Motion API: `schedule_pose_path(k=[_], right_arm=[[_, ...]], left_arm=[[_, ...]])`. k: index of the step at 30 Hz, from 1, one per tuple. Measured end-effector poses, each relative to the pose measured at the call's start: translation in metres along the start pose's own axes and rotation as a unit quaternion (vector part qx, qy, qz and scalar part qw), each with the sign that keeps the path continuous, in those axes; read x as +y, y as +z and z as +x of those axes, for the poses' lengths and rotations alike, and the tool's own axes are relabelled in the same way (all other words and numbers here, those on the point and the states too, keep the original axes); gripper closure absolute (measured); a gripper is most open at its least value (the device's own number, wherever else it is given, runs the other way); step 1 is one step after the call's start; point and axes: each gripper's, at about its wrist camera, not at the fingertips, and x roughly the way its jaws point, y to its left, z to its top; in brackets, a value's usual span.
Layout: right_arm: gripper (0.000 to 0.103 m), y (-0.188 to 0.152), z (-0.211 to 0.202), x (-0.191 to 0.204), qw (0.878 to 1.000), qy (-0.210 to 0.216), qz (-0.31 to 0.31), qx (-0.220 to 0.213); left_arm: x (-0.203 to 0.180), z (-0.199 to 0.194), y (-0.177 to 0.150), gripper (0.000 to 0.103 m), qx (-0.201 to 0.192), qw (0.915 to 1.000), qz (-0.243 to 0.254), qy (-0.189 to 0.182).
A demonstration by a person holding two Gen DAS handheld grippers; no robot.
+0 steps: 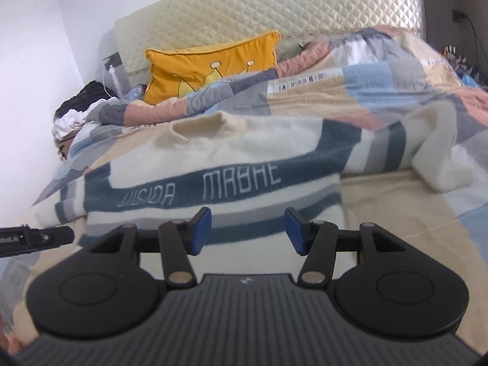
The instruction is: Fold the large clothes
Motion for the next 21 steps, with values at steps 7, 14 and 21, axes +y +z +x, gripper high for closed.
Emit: schedule_pose_path(k=[7, 14, 21], right_arm=[[0.048, -0.026, 0.036, -0.008, 0.999, -0.023, -0.013, 0.032], [0.048, -0.023, 0.056, -0.006, 0.998, -0.055, 0.0, -0.004], [0.048, -0.034, 0.079, -0.024, 0.995, -0.056, 0.038, 0.066]], left_arm=[[0.022, 0.054, -0.015, 0.058, 0.019, 0.9996, -0.003, 0.023], [0.035, 0.084, -0.024, 0.058, 0.031, 0.9984, 0.002, 0.048], [0.045, 0.091, -0.032, 0.058, 0.054, 0.9974, -0.031, 0.038]])
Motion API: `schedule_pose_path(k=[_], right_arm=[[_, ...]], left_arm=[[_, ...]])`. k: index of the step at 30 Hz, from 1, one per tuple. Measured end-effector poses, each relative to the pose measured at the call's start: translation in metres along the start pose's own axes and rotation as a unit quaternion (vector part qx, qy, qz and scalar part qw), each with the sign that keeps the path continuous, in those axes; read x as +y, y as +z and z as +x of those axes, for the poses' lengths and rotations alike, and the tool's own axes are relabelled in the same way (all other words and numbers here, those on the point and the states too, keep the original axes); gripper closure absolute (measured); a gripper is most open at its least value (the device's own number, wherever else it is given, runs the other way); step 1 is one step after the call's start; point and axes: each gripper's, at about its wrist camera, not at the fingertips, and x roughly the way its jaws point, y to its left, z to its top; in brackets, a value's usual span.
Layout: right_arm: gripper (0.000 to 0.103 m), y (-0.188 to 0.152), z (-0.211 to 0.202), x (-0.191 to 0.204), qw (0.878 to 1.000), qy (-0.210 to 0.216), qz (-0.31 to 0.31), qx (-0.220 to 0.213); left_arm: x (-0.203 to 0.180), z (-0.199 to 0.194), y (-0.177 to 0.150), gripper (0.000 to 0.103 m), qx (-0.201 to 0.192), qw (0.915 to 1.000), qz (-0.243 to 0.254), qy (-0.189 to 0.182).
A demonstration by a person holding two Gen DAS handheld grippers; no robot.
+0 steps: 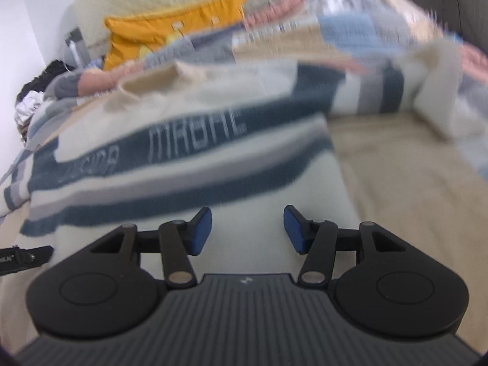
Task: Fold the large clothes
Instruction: 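Move the right gripper to the blanket's white corner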
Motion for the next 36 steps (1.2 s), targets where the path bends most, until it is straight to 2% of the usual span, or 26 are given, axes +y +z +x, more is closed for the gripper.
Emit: schedule_pose_path(k=[3, 11, 16, 26, 29, 36], right_arm=[[0.048, -0.003, -0.002, -0.005, 1.0, 0.007, 0.022, 0.007], [0.048, -0.001, -0.041, -0.034, 0.992, 0.029, 0.115, -0.04], [0.045, 0.006, -0.053, -0.067, 0.98, 0.027, 0.188, -0.061], [0.045, 0.034, -0.051, -0.121, 0.951, 0.002, 0.291, -0.102], [0.045, 0.042, -0.051, -0.136, 0.94, 0.013, 0.322, -0.111], [0.045, 0.054, -0.04, -0.166, 0.923, -0.002, 0.371, -0.1]], left_arm=[[0.003, -0.007, -0.004, 0.058, 0.002, 0.9999, -0.009, -0.007], [0.001, -0.033, -0.016, 0.058, -0.006, 0.9997, -0.014, -0.021], [-0.004, -0.043, -0.025, 0.055, -0.005, 0.9997, 0.008, -0.022], [0.0, -0.048, -0.034, 0.054, -0.005, 0.9997, -0.005, -0.022], [0.0, -0.047, -0.035, 0.054, -0.002, 0.9998, -0.004, -0.019], [0.002, -0.043, -0.034, 0.052, -0.003, 0.9998, -0.011, -0.017]])
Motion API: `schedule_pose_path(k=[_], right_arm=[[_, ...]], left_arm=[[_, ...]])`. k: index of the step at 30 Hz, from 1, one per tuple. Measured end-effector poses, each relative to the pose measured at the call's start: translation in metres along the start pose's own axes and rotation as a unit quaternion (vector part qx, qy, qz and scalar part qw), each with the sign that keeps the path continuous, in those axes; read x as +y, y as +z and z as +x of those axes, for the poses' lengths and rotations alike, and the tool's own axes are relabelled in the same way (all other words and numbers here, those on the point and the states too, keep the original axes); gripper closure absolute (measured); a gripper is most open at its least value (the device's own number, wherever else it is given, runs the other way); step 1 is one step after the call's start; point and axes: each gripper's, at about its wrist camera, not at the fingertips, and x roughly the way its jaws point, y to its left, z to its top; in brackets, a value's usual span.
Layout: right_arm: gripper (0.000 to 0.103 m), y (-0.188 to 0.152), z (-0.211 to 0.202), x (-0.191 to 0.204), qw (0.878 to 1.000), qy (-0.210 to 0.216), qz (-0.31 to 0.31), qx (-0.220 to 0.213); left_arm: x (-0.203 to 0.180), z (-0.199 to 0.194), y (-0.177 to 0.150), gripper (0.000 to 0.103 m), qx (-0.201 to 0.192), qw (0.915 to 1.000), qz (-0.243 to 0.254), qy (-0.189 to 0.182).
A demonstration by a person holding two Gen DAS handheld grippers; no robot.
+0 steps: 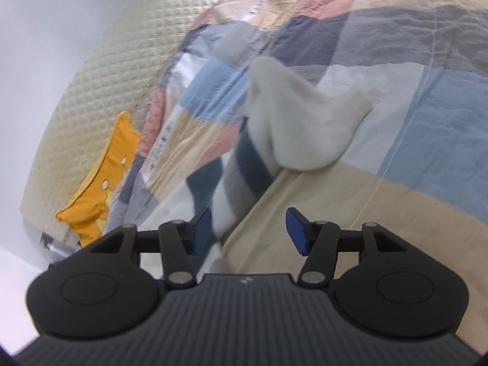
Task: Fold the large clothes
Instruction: 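Move the right gripper to the blanket's white corner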
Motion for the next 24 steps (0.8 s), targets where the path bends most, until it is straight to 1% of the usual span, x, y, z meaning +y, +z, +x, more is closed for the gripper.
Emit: schedule_pose_path(k=[4, 5, 6, 8, 9, 11, 15, 19, 22, 24], right_arm=[[0.045, 0.008, 0.012, -0.019, 0.998, -0.017, 0.052, 0.01], [0.041, 0.008, 0.016, -0.023, 0.998, -0.024, 0.062, 0.012], [0.033, 0.008, 0.02, -0.027, 0.997, -0.032, 0.071, 0.013], [0.024, 0.008, 0.026, -0.033, 0.995, -0.04, 0.089, 0.011], [0.021, 0.009, 0.029, -0.037, 0.994, -0.042, 0.098, 0.01], [0.021, 0.012, 0.036, -0.042, 0.993, -0.045, 0.112, 0.011], [0.021, 0.015, 0.051, -0.055, 0.989, -0.028, 0.146, 0.023], [0.021, 0.016, 0.061, -0.068, 0.984, -0.012, 0.177, 0.022], [0.021, 0.013, 0.062, -0.07, 0.981, 0.01, 0.191, 0.015], [0.021, 0.011, 0.062, -0.071, 0.976, 0.033, 0.214, 0.018]], left_arm=[[0.0, 0.001, 0.0, 0.051, 0.001, 1.0, -0.003, 0.001], [0.0, 0.001, 0.0, 0.051, 0.001, 1.0, -0.004, 0.001], [0.0, 0.001, 0.0, 0.051, 0.001, 1.0, -0.003, 0.0], [0.0, 0.001, 0.0, 0.051, 0.001, 1.0, -0.004, 0.0], [0.0, 0.001, 0.0, 0.051, 0.001, 1.0, -0.005, 0.0], [0.0, 0.001, 0.0, 0.051, 0.001, 1.0, -0.008, -0.001], [0.001, 0.001, 0.001, 0.051, 0.001, 0.9999, -0.012, -0.003], [0.002, 0.003, 0.001, 0.05, 0.001, 0.9999, -0.014, -0.003], [0.003, 0.004, 0.0, 0.049, -0.001, 0.9998, -0.019, -0.001], [0.003, 0.004, 0.0, 0.049, -0.005, 0.9997, -0.025, 0.001]])
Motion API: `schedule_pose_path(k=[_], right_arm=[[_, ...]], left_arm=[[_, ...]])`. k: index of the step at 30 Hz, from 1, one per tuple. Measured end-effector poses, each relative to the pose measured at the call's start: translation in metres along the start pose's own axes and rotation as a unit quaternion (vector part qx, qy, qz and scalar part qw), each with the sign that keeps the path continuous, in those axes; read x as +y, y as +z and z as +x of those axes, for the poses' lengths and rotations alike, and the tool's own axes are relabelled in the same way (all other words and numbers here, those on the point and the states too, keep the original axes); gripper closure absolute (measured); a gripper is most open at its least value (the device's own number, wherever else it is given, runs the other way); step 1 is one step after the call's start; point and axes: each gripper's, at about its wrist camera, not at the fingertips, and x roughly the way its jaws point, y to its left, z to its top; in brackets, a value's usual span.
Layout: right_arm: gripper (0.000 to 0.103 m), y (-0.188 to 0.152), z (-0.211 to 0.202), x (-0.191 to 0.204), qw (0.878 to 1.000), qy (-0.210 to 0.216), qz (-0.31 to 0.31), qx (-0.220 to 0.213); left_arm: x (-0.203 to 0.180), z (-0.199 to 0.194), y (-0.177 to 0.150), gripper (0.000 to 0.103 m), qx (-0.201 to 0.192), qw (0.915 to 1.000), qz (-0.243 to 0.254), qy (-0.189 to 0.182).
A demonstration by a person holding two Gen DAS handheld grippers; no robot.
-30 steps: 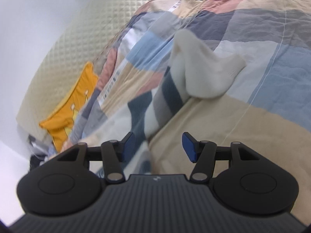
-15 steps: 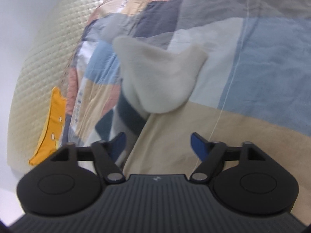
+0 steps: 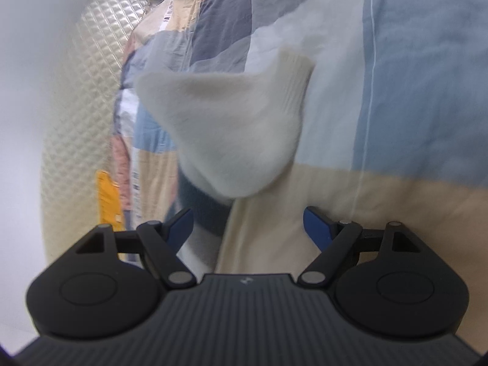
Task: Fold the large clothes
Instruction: 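Move the right gripper to the blanket's white corner, then close the right gripper on the blanket corner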
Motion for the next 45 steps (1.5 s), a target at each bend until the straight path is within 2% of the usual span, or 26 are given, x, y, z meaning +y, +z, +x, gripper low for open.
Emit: schedule_pose_path(k=[3, 7, 13, 16, 22, 26, 28, 32, 37, 40, 42, 45], right_arm=[[0.024, 0.0, 0.005, -0.003, 1.0, 0.018, 0.012, 0.005], [0.024, 0.006, 0.012, -0.016, 0.999, 0.028, 0.03, -0.01], [0.023, 0.014, 0.017, -0.016, 0.998, 0.051, 0.035, -0.032], [0.025, 0.02, 0.024, -0.013, 0.998, 0.047, 0.028, -0.029], [0.041, 0.033, 0.034, -0.016, 0.998, 0.05, 0.013, -0.036], [0.055, 0.044, 0.041, -0.029, 0.995, 0.076, 0.047, -0.043], [0.058, 0.049, 0.043, -0.031, 0.994, 0.083, 0.048, -0.046], [0.068, 0.054, 0.039, -0.034, 0.992, 0.094, 0.047, -0.074], [0.075, 0.066, 0.025, -0.028, 0.99, 0.079, 0.002, -0.119], [0.076, 0.085, 0.013, -0.013, 0.987, 0.037, -0.049, -0.146], [0.077, 0.1, 0.002, 0.0, 0.982, 0.009, -0.102, -0.162], [0.078, 0.12, -0.019, 0.017, 0.966, -0.012, -0.189, -0.178]], left_arm=[[0.001, 0.001, 0.001, 0.049, -0.002, 1.0, -0.005, 0.001], [0.002, 0.0, 0.001, 0.049, -0.002, 0.9999, -0.011, 0.001], [0.004, 0.001, 0.002, 0.048, 0.0, 0.9999, -0.017, 0.0], [0.004, 0.002, 0.002, 0.047, 0.0, 0.9998, -0.017, 0.0], [0.004, 0.004, 0.003, 0.047, -0.004, 0.9997, -0.024, -0.001], [0.007, 0.006, 0.006, 0.046, -0.004, 0.9992, -0.04, -0.007], [0.006, 0.007, 0.007, 0.046, -0.004, 0.9991, -0.042, -0.007], [0.003, 0.01, 0.008, 0.046, -0.005, 0.9991, -0.042, -0.008], [0.001, 0.013, 0.011, 0.046, -0.003, 0.9989, -0.045, -0.012], [0.002, 0.012, 0.014, 0.046, -0.005, 0.9984, -0.054, -0.017], [0.003, 0.01, 0.015, 0.046, -0.01, 0.9981, -0.057, -0.021], [0.003, 0.008, 0.017, 0.046, -0.013, 0.9976, -0.062, -0.028]])
